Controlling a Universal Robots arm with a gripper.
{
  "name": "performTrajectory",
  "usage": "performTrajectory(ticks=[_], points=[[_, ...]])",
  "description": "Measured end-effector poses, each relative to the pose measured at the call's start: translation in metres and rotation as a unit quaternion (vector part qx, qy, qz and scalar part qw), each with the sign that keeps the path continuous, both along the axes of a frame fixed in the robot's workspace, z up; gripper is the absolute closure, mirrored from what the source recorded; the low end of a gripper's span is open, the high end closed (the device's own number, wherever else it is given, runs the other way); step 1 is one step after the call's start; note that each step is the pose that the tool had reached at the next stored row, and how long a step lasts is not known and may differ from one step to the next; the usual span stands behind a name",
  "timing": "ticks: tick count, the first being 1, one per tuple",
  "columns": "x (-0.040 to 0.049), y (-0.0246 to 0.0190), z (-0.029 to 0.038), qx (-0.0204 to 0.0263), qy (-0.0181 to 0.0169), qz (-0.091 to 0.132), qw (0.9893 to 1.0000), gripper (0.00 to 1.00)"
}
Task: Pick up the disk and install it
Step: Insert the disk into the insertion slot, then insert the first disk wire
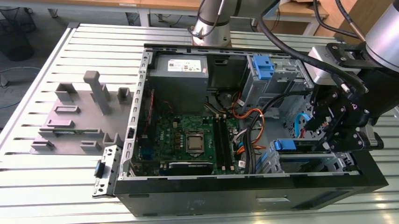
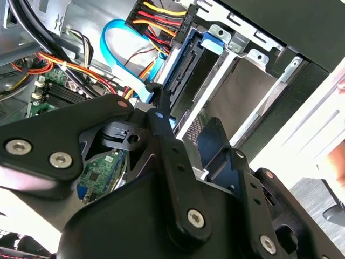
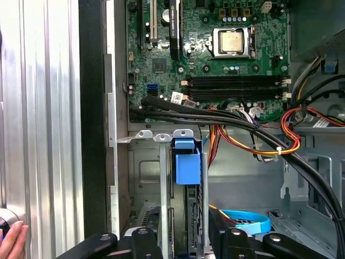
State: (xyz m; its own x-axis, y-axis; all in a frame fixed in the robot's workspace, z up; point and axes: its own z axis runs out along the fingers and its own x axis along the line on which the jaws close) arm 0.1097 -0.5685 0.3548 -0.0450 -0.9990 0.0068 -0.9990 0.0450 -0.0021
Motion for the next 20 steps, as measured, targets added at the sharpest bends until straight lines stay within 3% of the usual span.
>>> performTrajectory(ticks=[11, 20], points=[[0.0, 0.0, 0.0017, -0.0002, 0.0001, 0.0, 1.0, 0.52], [0.0, 0.0, 0.0112, 0.0, 0.0018, 0.0, 1.0, 0.52]])
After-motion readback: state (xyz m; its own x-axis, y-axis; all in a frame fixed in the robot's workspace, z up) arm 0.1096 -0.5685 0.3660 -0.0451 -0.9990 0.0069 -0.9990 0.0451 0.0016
